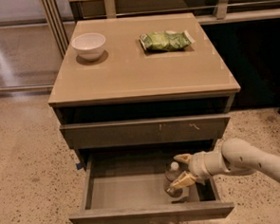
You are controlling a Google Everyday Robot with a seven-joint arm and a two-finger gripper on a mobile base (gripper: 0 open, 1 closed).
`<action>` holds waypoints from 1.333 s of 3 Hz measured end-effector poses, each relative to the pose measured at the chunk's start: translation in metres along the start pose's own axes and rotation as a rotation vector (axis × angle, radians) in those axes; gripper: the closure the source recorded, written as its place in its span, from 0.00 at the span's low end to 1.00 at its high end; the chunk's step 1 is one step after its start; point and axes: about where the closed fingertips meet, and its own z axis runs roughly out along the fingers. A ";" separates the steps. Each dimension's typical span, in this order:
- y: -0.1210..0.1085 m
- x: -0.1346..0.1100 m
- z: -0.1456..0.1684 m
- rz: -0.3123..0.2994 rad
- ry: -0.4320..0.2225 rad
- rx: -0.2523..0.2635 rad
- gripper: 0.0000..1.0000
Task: Pick water bottle from middle drawer and place on counter
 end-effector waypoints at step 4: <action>0.006 -0.025 -0.021 -0.007 -0.034 -0.024 1.00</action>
Offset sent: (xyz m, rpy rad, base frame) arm 0.0000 0.0000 0.0000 0.0000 0.0000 0.0000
